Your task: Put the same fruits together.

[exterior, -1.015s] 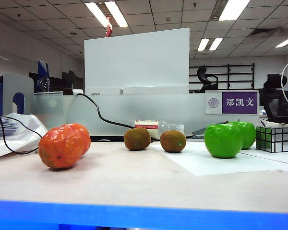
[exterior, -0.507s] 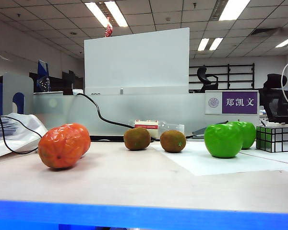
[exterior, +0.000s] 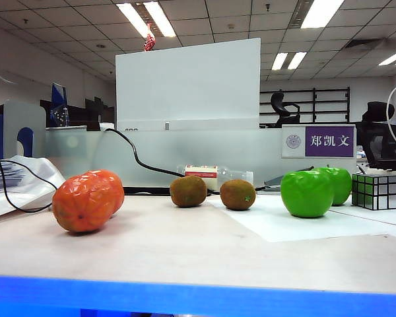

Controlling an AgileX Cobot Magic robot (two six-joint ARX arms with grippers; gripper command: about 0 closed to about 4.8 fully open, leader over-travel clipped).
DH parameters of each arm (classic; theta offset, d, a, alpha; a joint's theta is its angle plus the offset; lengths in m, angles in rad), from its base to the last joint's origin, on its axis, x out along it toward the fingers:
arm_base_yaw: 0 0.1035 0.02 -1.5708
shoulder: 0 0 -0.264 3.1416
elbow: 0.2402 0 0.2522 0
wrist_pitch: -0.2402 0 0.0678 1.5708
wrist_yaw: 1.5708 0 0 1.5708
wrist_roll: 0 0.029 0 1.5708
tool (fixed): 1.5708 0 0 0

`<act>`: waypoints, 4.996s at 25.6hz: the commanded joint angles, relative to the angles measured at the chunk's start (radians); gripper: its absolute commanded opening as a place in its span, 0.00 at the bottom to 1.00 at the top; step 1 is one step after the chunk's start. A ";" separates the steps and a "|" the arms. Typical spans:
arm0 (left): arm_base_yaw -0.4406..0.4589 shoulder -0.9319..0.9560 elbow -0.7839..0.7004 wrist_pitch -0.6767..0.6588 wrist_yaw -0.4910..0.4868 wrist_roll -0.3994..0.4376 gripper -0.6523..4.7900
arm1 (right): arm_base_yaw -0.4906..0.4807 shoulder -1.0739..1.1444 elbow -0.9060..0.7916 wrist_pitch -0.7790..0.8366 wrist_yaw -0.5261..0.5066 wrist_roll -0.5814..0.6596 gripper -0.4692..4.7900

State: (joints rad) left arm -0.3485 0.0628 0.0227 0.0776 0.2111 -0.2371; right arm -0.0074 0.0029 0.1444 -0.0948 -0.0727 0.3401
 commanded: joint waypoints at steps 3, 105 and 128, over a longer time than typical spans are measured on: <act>0.000 0.001 -0.013 0.033 0.039 0.047 0.11 | 0.000 -0.001 -0.001 0.012 -0.019 -0.008 0.08; 0.437 -0.061 -0.013 -0.069 -0.121 0.154 0.12 | -0.042 -0.001 -0.104 0.077 0.175 -0.292 0.08; 0.437 -0.061 -0.013 -0.069 -0.121 0.154 0.12 | -0.042 -0.002 -0.143 0.069 0.167 -0.289 0.08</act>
State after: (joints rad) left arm 0.0879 0.0032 0.0082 -0.0029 0.0895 -0.0826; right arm -0.0498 0.0029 0.0093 -0.0422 0.1005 0.0513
